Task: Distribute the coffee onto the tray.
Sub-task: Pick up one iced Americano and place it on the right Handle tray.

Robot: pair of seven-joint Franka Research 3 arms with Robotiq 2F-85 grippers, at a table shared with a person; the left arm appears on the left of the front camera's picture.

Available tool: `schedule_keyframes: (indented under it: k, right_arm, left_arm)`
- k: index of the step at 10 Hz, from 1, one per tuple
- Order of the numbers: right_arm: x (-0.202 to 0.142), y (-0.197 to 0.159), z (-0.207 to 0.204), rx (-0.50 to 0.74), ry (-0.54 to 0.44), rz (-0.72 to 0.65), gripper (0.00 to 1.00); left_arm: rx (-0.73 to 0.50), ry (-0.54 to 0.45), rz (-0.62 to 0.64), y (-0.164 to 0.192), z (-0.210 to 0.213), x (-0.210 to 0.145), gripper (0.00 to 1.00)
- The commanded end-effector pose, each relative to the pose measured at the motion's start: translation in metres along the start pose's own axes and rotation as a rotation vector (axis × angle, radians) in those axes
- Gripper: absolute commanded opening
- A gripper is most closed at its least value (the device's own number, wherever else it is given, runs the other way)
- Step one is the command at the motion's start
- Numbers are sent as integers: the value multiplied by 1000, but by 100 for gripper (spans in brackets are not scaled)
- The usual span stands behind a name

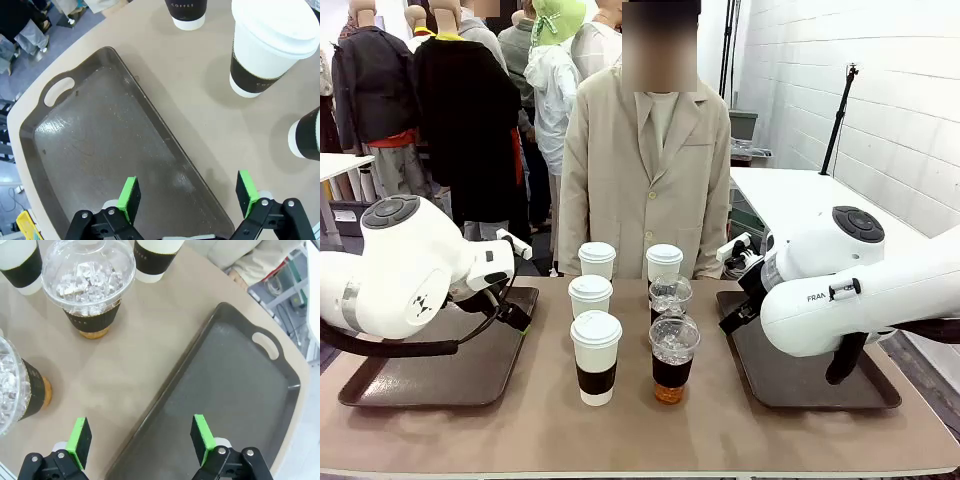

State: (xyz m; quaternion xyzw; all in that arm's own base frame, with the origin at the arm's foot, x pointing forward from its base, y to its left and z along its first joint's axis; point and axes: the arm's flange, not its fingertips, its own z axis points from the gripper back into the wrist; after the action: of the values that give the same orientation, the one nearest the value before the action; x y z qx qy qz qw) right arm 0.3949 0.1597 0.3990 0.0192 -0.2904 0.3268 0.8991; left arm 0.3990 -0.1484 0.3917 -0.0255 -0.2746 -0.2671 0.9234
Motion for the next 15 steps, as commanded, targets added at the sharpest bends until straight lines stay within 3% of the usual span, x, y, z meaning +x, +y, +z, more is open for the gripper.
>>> schedule_keyframes:
  k: [1, 10, 12, 15]
  right_arm:
    - [0, -1, 2, -3, -3, 0, 100]
    - [0, 0, 0, 0, 0, 0, 100]
    - [12, -9, 30, 51, -45, -23, 100]
    - [28, -33, 80, 128, -124, -43, 100]
  left_arm:
    - [7, -1, -6, 2, 2, 0, 100]
    - [0, 0, 0, 0, 0, 0, 100]
    - [31, -60, -30, 9, 41, 21, 100]
    - [-36, -150, -39, 31, 92, 33, 100]
